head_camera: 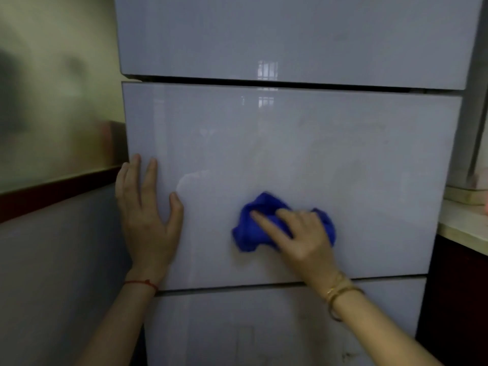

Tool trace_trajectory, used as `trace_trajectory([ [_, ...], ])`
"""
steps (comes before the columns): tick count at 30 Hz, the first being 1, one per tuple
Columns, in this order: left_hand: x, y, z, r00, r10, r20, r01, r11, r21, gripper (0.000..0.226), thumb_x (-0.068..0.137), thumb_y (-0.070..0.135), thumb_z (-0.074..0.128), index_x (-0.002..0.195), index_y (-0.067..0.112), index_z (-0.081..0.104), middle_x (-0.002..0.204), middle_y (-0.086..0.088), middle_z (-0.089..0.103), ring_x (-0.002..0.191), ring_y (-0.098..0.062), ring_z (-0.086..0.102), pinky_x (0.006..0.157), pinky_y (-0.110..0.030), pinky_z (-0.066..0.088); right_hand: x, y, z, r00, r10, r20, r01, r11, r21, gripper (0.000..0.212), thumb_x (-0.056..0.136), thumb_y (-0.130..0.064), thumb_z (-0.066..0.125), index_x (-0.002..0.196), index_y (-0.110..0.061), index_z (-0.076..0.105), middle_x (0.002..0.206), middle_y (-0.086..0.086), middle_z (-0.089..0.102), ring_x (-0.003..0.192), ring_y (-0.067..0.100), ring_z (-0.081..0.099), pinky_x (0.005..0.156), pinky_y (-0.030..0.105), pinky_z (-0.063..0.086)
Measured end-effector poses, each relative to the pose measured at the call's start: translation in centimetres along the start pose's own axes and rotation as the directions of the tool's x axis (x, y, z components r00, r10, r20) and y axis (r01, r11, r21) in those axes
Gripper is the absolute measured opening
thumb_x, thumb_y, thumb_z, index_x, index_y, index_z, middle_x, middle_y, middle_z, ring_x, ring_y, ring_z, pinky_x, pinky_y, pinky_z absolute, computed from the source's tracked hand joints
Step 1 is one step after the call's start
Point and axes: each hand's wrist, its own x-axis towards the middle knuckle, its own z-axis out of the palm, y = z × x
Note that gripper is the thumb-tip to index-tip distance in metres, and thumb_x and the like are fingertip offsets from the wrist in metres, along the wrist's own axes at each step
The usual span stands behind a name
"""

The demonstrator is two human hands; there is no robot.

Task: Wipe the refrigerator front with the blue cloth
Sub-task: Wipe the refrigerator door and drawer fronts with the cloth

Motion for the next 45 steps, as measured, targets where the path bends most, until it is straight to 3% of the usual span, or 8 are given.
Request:
trace_trajectory([
  [6, 0.0, 0.1, 0.2, 1.000, -0.011, -0.001, 0.011, 1.000, 0.006, 0.052, 0.097, 0.018, 0.050, 0.145, 0.004, 0.040, 0.155, -0.017, 0.031, 0.145, -0.034, 0.026, 0.125, -0.030, 0.016, 8.8, 6.1, 0.2, 0.751, 0.615, -0.242, -0.610, 0.786, 0.103, 0.037, 0.095, -0.007, 0.051, 0.130, -0.017, 0.057, 0.104, 0.019, 0.055, 0.089, 0.031, 0.054, 0.077, 0.044, 0.049],
  [11, 0.0, -0.1, 0.1, 1.000, -0.011, 0.009, 0.011, 1.000, 0.021, 0.052, 0.098, 0.024, 0.045, 0.146, 0.005, 0.039, 0.156, -0.016, 0.030, 0.146, -0.032, 0.025, 0.125, -0.026, 0.014, 4.9, -4.4, 1.9, 0.987, 0.116, -0.115, -0.118, 0.993, -0.009, 0.044, 0.096, -0.003, 0.050, 0.135, -0.022, 0.052, 0.111, 0.011, 0.048, 0.077, 0.030, 0.052, 0.070, 0.042, 0.048],
  [13, 0.0, -0.2, 0.0, 1.000, -0.008, 0.011, 0.008, 1.000, 0.021, 0.052, 0.098, 0.022, 0.046, 0.146, 0.005, 0.038, 0.156, -0.015, 0.030, 0.146, -0.032, 0.025, 0.125, -0.028, 0.015, 1.1, -5.7, 1.2, 0.999, -0.048, -0.018, 0.048, 0.999, 0.009, 0.043, 0.095, -0.004, 0.050, 0.134, -0.023, 0.055, 0.110, 0.010, 0.048, 0.076, 0.027, 0.049, 0.066, 0.041, 0.045],
  [21, 0.0, 0.0, 0.2, 1.000, -0.026, 0.005, 0.026, 1.000, 0.005, 0.052, 0.098, 0.022, 0.047, 0.146, 0.006, 0.039, 0.156, -0.014, 0.030, 0.147, -0.030, 0.024, 0.125, -0.026, 0.014, 11.8, 2.8, 1.6, 0.844, 0.485, -0.228, -0.480, 0.873, 0.081, 0.037, 0.095, -0.010, 0.058, 0.131, -0.019, 0.057, 0.105, 0.017, 0.059, 0.085, 0.032, 0.055, 0.075, 0.042, 0.047],
  [28, 0.0, -0.3, 0.1, 1.000, -0.025, 0.015, 0.024, 1.000, 0.016, 0.053, 0.097, 0.022, 0.049, 0.147, 0.008, 0.038, 0.157, -0.011, 0.029, 0.148, -0.028, 0.023, 0.125, -0.029, 0.017, 2.4, -3.5, 0.9, 0.999, -0.049, -0.010, 0.050, 0.999, 0.010, 0.051, 0.090, -0.008, 0.063, 0.137, -0.025, 0.052, 0.110, 0.009, 0.049, 0.077, 0.029, 0.052, 0.071, 0.043, 0.043],
  [36, 0.0, -0.1, 0.1, 0.999, -0.032, 0.019, 0.032, 0.999, 0.004, 0.054, 0.097, 0.021, 0.050, 0.148, 0.009, 0.037, 0.157, -0.010, 0.028, 0.149, -0.026, 0.021, 0.125, -0.026, 0.014, 13.2, 2.0, 1.9, 0.880, 0.422, -0.216, -0.421, 0.905, 0.052, 0.035, 0.097, -0.017, 0.058, 0.132, -0.021, 0.056, 0.103, 0.016, 0.059, 0.082, 0.030, 0.056, 0.071, 0.041, 0.049],
  [42, 0.1, -0.3, -0.1, 0.999, -0.017, 0.031, 0.017, 1.000, 0.002, 0.054, 0.097, 0.021, 0.050, 0.147, 0.007, 0.038, 0.157, -0.012, 0.028, 0.149, -0.028, 0.022, 0.125, -0.030, 0.017, 1.1, -4.6, 1.1, 0.988, -0.155, -0.006, 0.156, 0.987, 0.049, 0.049, 0.089, -0.002, 0.061, 0.133, -0.023, 0.055, 0.108, 0.011, 0.049, 0.075, 0.027, 0.053, 0.068, 0.040, 0.045],
  [45, 0.0, -0.2, 0.0, 0.999, -0.033, 0.030, 0.033, 0.999, 0.010, 0.055, 0.096, 0.020, 0.051, 0.148, 0.009, 0.037, 0.158, -0.011, 0.028, 0.149, -0.027, 0.021, 0.125, -0.029, 0.016, 0.9, -0.6, 0.4, 0.993, -0.118, -0.015, 0.118, 0.993, 0.004, 0.049, 0.089, -0.001, 0.061, 0.133, -0.022, 0.053, 0.106, 0.013, 0.049, 0.073, 0.030, 0.056, 0.069, 0.042, 0.045],
])
